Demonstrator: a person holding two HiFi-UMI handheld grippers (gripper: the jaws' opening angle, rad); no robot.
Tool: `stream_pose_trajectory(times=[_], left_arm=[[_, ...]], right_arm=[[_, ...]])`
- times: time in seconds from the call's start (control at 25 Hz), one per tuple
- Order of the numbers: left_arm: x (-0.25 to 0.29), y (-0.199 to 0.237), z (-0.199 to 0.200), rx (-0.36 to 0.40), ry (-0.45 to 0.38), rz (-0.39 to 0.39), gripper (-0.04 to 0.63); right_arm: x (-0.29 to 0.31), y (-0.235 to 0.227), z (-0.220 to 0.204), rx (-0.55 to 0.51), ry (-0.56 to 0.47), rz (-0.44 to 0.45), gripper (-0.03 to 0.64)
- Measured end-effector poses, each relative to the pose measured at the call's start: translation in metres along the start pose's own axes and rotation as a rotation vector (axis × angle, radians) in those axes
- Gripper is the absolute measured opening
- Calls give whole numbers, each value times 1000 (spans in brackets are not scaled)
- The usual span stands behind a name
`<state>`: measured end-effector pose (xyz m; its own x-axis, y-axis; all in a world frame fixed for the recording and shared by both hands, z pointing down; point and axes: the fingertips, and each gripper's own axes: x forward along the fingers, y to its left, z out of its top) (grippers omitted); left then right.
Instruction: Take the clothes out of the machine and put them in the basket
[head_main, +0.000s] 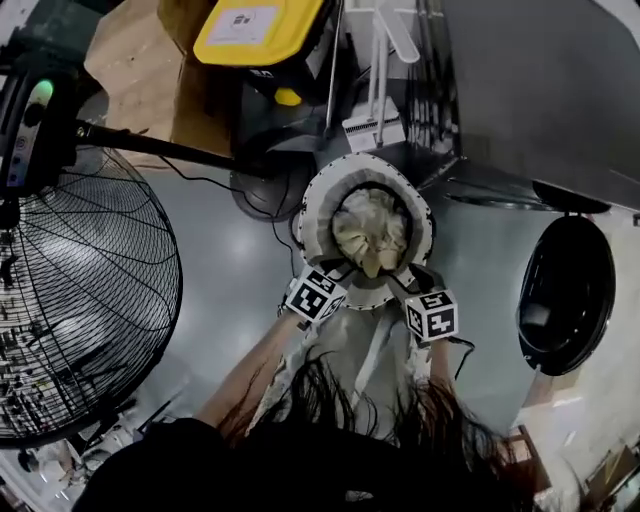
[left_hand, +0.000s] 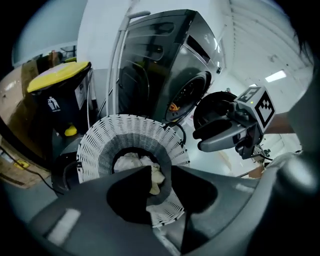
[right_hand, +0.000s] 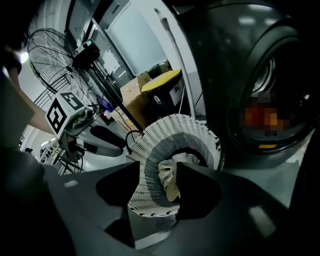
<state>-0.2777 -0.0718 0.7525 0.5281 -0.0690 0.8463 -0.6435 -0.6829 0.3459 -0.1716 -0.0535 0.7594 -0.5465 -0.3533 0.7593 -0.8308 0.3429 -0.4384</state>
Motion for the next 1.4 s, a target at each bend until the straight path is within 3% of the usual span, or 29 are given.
stream_pose_trajectory(times=[0.32, 0.8, 0.96, 1.12, 1.4], left_arm=[[14, -46, 51, 145, -57, -18, 117], [56, -155, 146, 201, -156, -20, 117], [75, -187, 167, 247, -151, -20, 117], [88, -208, 185, 287, -151, -6, 117], [91, -225, 199, 321, -150, 33, 117]], right_arm=[[-54, -48, -1, 78, -141, -100, 237], [-162, -130, -4, 221, -381, -216, 218], [-192, -153, -11, 276, -456, -237, 213], [-213, -173, -16, 331, -530, -254, 210], [-230, -209, -7, 332, -602, -281, 210]])
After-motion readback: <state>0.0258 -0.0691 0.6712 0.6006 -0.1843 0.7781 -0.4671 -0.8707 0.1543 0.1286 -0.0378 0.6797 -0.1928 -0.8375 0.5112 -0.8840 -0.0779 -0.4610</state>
